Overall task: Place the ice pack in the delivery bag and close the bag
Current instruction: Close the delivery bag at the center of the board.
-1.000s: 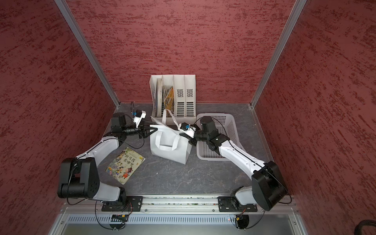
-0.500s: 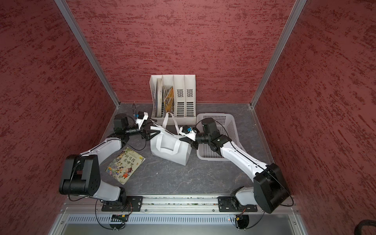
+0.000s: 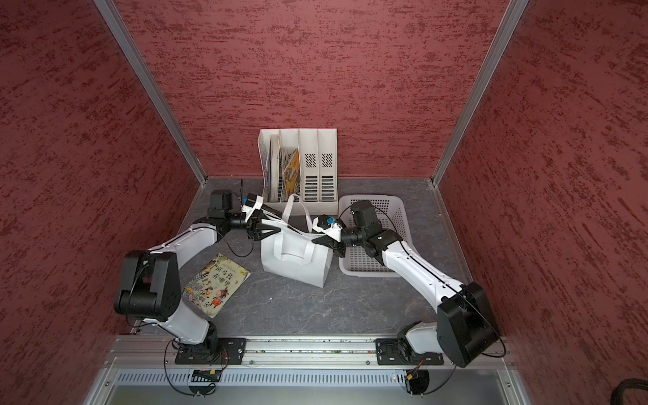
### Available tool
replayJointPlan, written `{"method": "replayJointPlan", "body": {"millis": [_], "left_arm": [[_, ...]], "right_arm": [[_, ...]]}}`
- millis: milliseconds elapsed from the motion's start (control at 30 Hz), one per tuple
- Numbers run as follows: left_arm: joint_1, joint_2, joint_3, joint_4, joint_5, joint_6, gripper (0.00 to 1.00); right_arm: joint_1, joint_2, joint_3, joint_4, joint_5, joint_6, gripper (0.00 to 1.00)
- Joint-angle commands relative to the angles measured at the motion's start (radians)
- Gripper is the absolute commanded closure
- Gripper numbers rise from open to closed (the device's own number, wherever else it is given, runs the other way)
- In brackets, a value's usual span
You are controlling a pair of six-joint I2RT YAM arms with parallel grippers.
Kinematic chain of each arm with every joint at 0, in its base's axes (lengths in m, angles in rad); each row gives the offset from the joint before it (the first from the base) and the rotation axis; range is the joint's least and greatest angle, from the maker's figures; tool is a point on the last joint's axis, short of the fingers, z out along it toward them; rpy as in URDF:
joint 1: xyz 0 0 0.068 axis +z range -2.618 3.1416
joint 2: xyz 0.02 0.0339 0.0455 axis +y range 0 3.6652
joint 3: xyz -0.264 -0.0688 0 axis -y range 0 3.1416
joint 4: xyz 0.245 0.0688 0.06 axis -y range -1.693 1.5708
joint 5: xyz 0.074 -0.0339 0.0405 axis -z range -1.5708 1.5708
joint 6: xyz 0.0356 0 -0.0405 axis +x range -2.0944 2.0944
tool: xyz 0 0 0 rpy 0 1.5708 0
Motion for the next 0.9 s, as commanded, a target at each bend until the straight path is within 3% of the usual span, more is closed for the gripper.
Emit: {"method": "replayJointPlan", "body": {"millis": [0, 167, 233, 300, 467, 667, 767, 867], "left_arm": [[0.013, -0.003, 0.007, -0.115, 0.093, 0.088, 0.44], [0.016, -0.004, 0.02, -0.182, 0.13, 0.114, 0.71], [0.017, -0.003, 0.022, -0.199, 0.13, 0.124, 0.74], [0.016, -0.002, 0.019, -0.202, 0.127, 0.125, 0.74], [0.015, -0.003, 0.025, -0.21, 0.118, 0.125, 0.75], [0.004, -0.005, 0.031, -0.222, 0.101, 0.128, 0.75], [-0.007, -0.007, 0.039, -0.254, 0.088, 0.152, 0.76], [-0.011, -0.006, 0.049, -0.274, 0.084, 0.156, 0.76]], "right_arm": [[-0.005, -0.006, 0.015, -0.021, -0.007, 0.013, 1.0], [-0.006, -0.03, -0.014, 0.025, 0.073, 0.046, 0.87], [-0.006, -0.037, -0.017, 0.029, 0.087, 0.059, 0.79], [-0.005, -0.051, -0.012, 0.019, 0.097, 0.071, 0.63], [-0.006, -0.132, 0.04, -0.091, 0.132, 0.079, 0.37], [-0.004, -0.189, 0.229, -0.243, 0.143, 0.177, 0.28], [0.03, -0.149, 0.352, -0.277, 0.167, 0.296, 0.35], [0.15, -0.075, 0.464, -0.353, 0.25, 0.269, 0.47]]}}
